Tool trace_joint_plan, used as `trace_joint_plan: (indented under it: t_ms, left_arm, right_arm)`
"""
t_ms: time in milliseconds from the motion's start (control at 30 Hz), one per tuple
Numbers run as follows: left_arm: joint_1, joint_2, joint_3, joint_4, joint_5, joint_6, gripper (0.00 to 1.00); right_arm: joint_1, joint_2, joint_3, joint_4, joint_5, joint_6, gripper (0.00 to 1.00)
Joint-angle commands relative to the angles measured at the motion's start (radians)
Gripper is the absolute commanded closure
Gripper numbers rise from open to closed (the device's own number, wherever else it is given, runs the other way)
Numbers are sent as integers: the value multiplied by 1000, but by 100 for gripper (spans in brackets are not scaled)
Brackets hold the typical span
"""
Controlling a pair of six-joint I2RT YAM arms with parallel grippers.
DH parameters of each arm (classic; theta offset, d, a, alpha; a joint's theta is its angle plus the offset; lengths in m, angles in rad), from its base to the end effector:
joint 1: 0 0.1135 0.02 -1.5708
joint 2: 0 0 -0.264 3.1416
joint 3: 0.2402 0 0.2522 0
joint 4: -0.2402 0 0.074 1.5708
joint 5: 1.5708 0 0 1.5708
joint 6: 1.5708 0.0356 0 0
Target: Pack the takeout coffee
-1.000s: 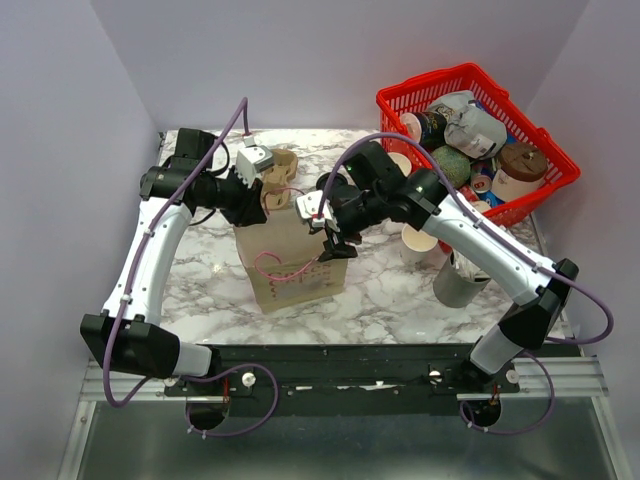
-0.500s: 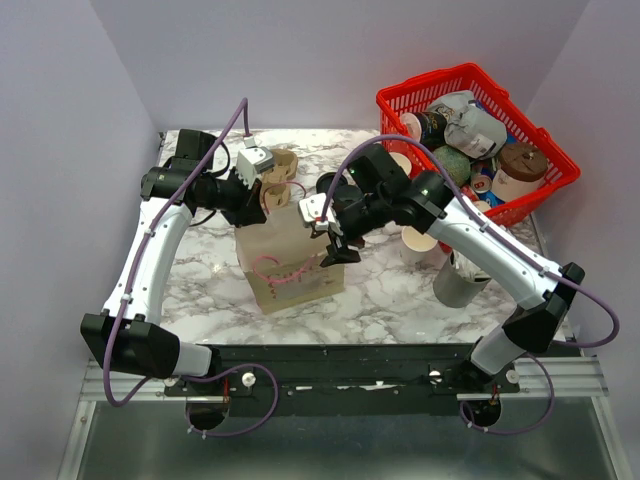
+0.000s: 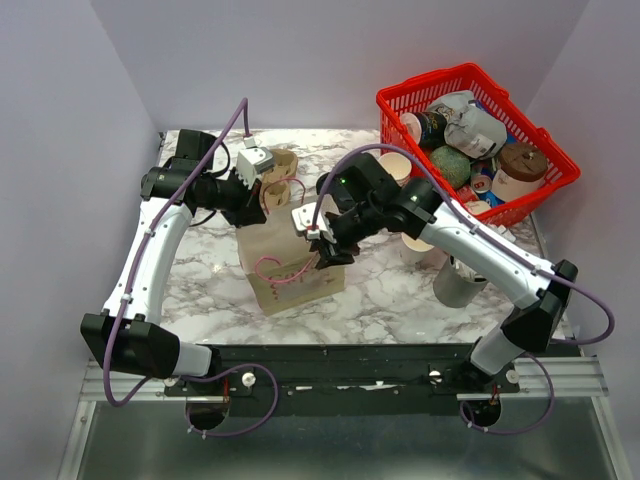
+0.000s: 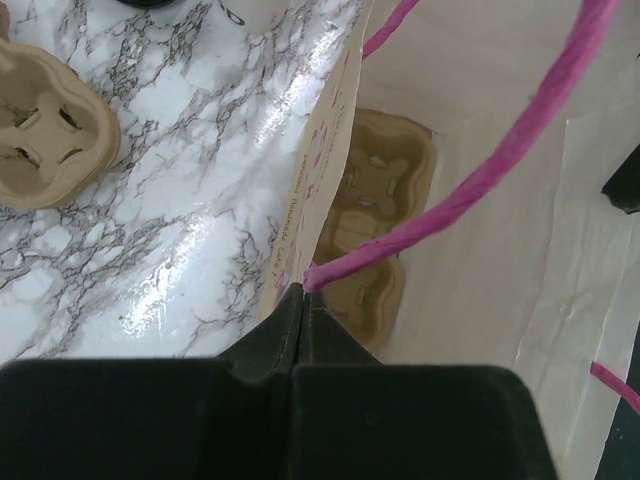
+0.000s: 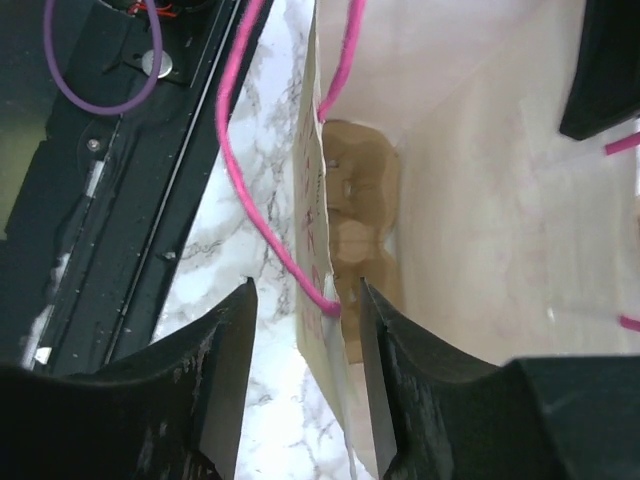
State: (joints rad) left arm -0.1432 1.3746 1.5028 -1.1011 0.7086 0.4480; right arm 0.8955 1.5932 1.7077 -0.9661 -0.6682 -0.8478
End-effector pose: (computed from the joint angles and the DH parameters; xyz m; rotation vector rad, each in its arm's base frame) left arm 0.2547 -0.0601 0.3798 0.9416 2.1718 -0.7499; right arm 0.1888 0.2710 0.3883 -1.9692 1.2605 0.8253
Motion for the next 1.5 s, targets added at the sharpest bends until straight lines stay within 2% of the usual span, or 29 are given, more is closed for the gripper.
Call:
trace_joint_plan:
  t_ms: [0, 67, 100, 133, 233, 433, 967, 1233, 1267, 1300, 1333, 1367, 1400, 1433, 1467]
  left_arm:
    - [5, -5, 22, -32, 31, 8, 100]
    - [5, -2, 48, -51, 34, 9, 100]
    - [5, -2, 60, -60, 34, 11, 100]
    - [5, -3, 71, -80, 37, 14, 100]
    - [5, -25, 120, -109, 52, 40, 100]
    - [5, -83, 227, -82, 22, -20, 100]
    - [5, 4, 470, -177, -23, -5, 100]
    - [5, 12, 481, -186, -34, 4, 98]
    - [5, 11, 472, -187, -35, 4, 88]
    - [5, 11, 465, -187, -37, 6, 82]
    - [5, 8, 458, -180, -43, 4, 75]
    - [5, 4, 429, -171, -52, -3, 47]
    - [5, -2, 409, -157, -66, -17, 34]
    - [5, -6, 386, -123, -78, -26, 25]
    - [5, -17, 349, -109, -96, -40, 2]
  right_arm:
    - [14, 33, 1, 47, 36, 27, 62]
    - [16, 33, 23, 53, 42, 29, 77]
    - [16, 33, 35, 58, 53, 33, 92]
    - [14, 24, 52, 67, 58, 53, 99]
    - [16, 7, 82, 90, 50, 67, 100]
    - [19, -10, 168, 95, 35, 84, 100]
    - [42, -2, 270, 112, 32, 93, 99]
    - [51, -2, 268, 116, 42, 92, 99]
    - [51, -2, 262, 118, 45, 92, 99]
    - [51, -4, 254, 122, 54, 96, 99]
    - [51, -3, 227, 127, 61, 101, 95]
    - [49, -2, 210, 133, 68, 107, 86]
    - [51, -1, 196, 129, 77, 105, 58]
    - [49, 7, 185, 121, 78, 101, 48]
    - [51, 8, 179, 112, 82, 102, 35]
